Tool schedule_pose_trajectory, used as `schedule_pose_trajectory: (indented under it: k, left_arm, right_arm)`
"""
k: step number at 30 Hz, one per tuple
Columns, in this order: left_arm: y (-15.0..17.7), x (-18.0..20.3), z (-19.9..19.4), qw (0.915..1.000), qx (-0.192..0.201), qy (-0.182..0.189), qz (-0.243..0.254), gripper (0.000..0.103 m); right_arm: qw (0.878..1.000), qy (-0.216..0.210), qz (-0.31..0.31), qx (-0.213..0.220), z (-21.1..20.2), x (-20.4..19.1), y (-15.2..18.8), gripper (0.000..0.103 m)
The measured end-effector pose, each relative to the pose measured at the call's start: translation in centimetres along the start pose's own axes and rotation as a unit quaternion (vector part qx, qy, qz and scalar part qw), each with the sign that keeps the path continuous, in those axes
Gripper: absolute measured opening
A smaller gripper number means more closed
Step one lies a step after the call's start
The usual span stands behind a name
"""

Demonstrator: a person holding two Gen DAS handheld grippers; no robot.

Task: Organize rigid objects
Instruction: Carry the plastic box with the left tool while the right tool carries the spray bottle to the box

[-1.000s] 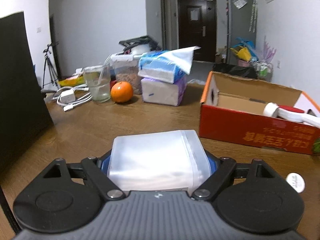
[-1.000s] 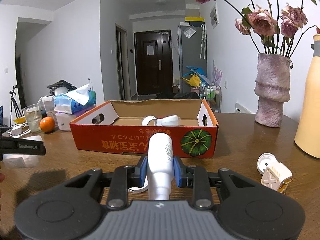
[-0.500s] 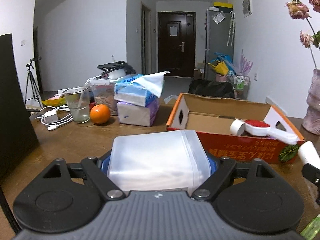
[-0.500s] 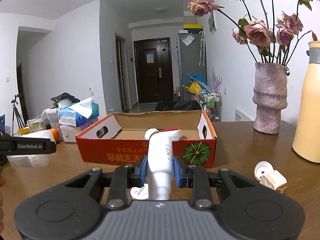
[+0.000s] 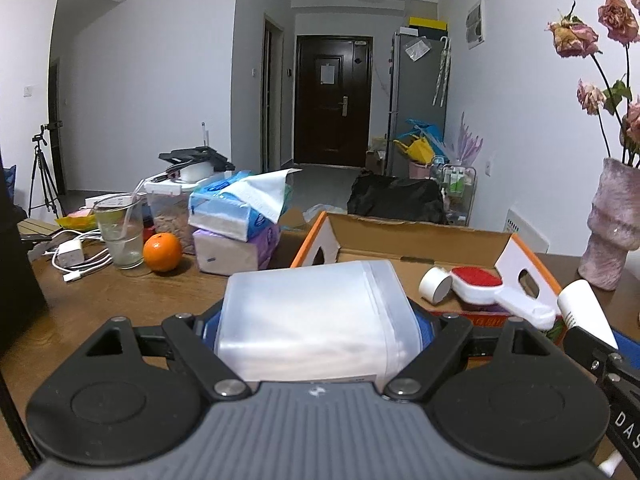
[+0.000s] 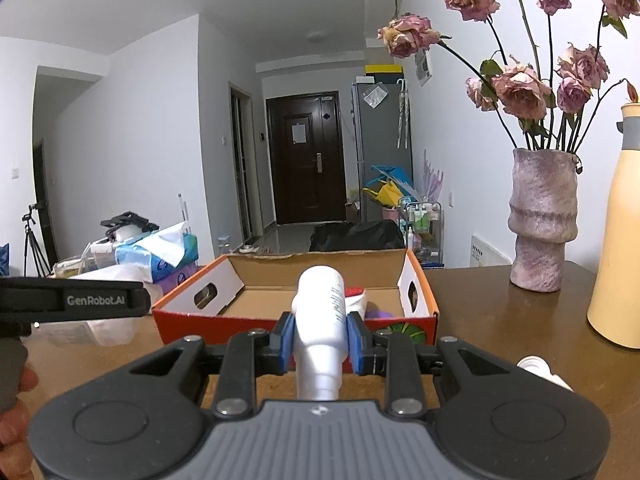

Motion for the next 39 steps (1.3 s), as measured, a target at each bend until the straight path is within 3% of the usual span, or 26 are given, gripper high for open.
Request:
schedule_pose_trajectory:
  k: [15,39]
  left_arm:
    - [-2.0,2.1,2.4,0.9999,0.005,0.013,-0.005,0.086]
    - [-4.8,4.5,9.8,0.9999,-0.003,0.014,0.003,0.086]
  right_arm:
    - [1.000,0.006,0.017,0.001,2.8,1.3,-2.3,0.026]
    - [0.999,0.012,0.034,-0.006,10.2,3.5,-5.9,0.026]
Point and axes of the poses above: each gripper's, at about its wrist camera, not at the fingertips, and z roughly the way its jaws point, x to its right, y to its underside, the point moved 6 cm from there along z, roughly the way its jaws point, and after that the axes turned 5 degrees about -x, right-handed, at the moved point
